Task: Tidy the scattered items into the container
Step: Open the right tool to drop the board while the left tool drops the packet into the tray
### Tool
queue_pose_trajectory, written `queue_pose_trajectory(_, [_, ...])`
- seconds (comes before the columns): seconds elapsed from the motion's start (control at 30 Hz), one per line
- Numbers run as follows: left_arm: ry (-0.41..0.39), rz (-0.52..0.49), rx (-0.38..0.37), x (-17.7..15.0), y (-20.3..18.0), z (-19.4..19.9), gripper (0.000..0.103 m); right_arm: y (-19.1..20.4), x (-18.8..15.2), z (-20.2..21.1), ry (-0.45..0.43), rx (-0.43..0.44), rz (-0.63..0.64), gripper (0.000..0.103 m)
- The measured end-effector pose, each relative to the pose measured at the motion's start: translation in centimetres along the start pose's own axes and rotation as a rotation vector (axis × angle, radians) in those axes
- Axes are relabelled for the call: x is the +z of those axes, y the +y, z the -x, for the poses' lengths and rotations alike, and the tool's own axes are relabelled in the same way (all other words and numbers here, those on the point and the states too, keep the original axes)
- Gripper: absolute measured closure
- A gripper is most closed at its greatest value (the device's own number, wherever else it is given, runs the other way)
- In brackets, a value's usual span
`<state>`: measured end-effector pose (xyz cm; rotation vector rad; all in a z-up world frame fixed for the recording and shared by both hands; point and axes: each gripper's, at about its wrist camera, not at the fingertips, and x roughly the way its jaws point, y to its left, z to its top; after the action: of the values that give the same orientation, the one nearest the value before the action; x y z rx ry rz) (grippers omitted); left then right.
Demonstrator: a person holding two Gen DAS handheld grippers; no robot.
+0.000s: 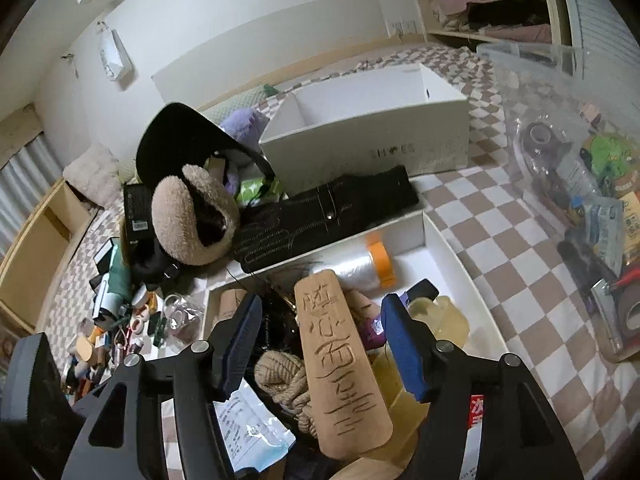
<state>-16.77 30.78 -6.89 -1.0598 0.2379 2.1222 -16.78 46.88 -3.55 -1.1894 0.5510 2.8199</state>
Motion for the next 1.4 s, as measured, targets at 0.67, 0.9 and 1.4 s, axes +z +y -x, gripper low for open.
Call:
queue_pose_trajectory(0.67, [-0.064, 0.05, 0.079, -1.2, 1.5, 3.7, 0.0, 1.9, -1.9, 3.6, -0.088, -0.055, 0.033, 0.002])
queue_pose_trajectory(0.9, [-0.086, 0.071, 0.111, -2.0, 2.8, 5.6, 0.0, 2.8, -2.8, 3.7, -0.106, -0.113, 0.078, 0.0])
queue_pose_trajectory(1.4, [-0.148, 0.119, 0.222, -4.3, 5.9, 10.1, 0.0, 7.4, -5.0, 4.0, -0.134, -0.085, 0.135, 0.0])
